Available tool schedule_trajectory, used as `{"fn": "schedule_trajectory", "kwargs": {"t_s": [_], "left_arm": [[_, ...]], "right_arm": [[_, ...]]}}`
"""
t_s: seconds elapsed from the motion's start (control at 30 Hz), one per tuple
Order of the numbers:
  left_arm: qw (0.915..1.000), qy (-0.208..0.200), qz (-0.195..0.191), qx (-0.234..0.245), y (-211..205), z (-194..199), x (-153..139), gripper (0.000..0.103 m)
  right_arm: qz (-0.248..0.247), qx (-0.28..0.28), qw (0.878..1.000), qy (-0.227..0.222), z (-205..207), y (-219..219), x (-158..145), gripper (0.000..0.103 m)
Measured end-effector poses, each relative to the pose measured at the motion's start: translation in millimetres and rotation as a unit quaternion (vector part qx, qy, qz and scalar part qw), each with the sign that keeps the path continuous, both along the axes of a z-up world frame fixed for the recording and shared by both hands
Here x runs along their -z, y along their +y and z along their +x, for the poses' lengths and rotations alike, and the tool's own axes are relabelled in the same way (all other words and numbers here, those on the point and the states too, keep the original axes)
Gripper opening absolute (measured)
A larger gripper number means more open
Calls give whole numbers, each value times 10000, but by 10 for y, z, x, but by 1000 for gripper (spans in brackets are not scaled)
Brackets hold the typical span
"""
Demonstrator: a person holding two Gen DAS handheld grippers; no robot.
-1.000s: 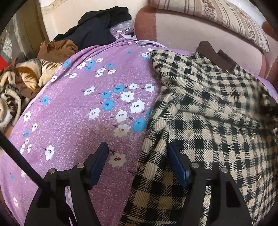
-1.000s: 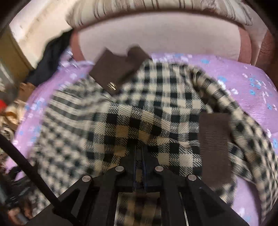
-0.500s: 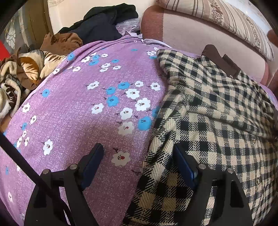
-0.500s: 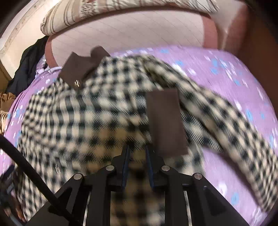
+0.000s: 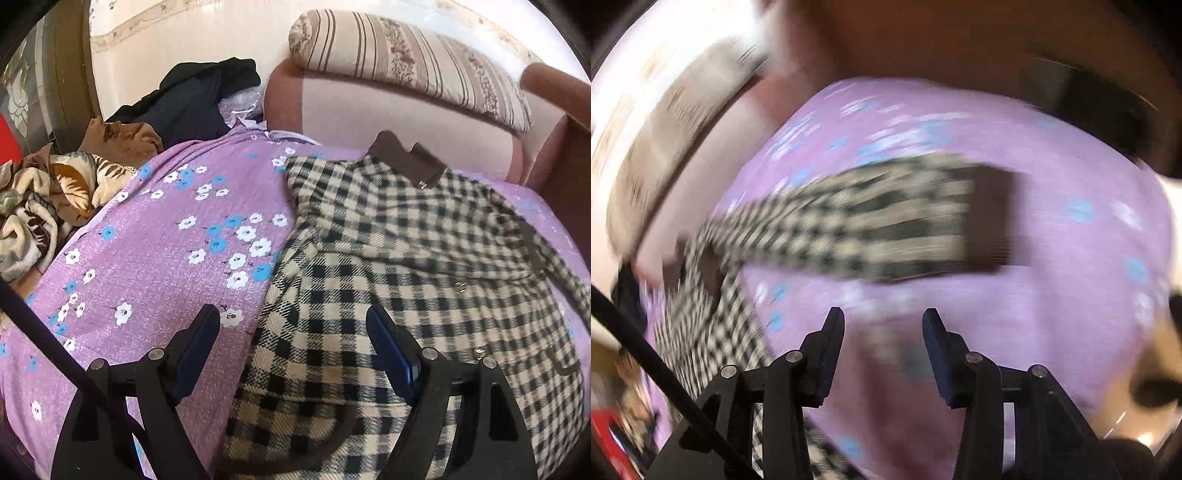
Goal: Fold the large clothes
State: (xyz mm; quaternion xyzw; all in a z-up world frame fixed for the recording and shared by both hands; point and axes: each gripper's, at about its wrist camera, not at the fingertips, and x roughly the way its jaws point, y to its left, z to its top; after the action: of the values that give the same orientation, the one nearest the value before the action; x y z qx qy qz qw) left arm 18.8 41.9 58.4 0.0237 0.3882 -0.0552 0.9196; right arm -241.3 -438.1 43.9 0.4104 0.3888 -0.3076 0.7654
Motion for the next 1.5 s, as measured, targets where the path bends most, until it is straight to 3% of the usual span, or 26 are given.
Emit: {"fn": "schedule_trajectory", "kwargs": {"t_s": [0.1, 0.27, 0.3, 0.33, 0.37, 0.4, 0.5, 0.67, 0.8, 0.9, 1.03, 1.1, 1.13, 1.17, 1.23, 1.37, 1.5], "left_arm": [[9998, 35, -207, -30, 32, -44, -60, 80], [9987, 124, -453, -221, 163, -97, -97, 80], [9983, 131, -496, -275, 204, -101, -108, 80], [9979, 126, -538, -341, 245, -109, -121, 80], [9975, 108, -577, -404, 295, -112, -135, 80], [9971, 84, -603, -457, 341, -112, -144, 80], [9967, 35, -589, -556, 448, -96, -151, 80], [9938, 131, -791, -769, 585, 2, -143, 80], [9929, 128, -889, -785, 612, 31, -150, 80], [9934, 92, -775, -838, 624, 54, -123, 80], [9930, 83, -783, -884, 679, 109, -96, 80], [9928, 75, -865, -831, 692, 127, -94, 80], [9929, 71, -891, -786, 684, 135, -95, 80], [9932, 67, -915, -713, 664, 139, -93, 80], [9935, 92, -969, -587, 608, 143, -86, 80], [9911, 321, -1280, -165, 399, 174, -45, 80], [9898, 538, -1269, 352, -46, 276, -39, 80]], "right_arm": [[39, 574, 9983, -53, -225, -196, -5, 54], [323, 564, 9979, -42, 26, -480, 198, 54], [251, 552, 9982, -34, 86, -500, 209, 50], [154, 538, 9984, -13, 115, -509, 198, 26], [47, 385, 9992, 36, 225, -533, 151, 14], [-35, 316, 9995, 94, 236, -562, 99, 13], [-907, -11, 9956, 255, 525, -433, -344, 12], [-1551, -1061, 9821, -104, 1249, 169, -1001, 12], [-1618, -2255, 9597, -444, 1995, 1010, -1168, 12], [-1377, -3260, 9332, -619, 2523, 1816, -966, 12], [-1003, -4670, 8772, -474, 2902, 2794, -515, 12], [-907, -5103, 8545, -349, 2904, 3052, -358, 13], [-886, -5214, 8479, -377, 2879, 3111, -304, 20], [-841, -5269, 8448, -416, 2810, 3116, -281, 36], [-807, -5201, 8489, -487, 2665, 3001, -300, 55], [-893, -4836, 8686, -603, 2355, 2520, -403, 55], [-1093, -4344, 8928, -474, 2067, 1993, -357, 55]]}}
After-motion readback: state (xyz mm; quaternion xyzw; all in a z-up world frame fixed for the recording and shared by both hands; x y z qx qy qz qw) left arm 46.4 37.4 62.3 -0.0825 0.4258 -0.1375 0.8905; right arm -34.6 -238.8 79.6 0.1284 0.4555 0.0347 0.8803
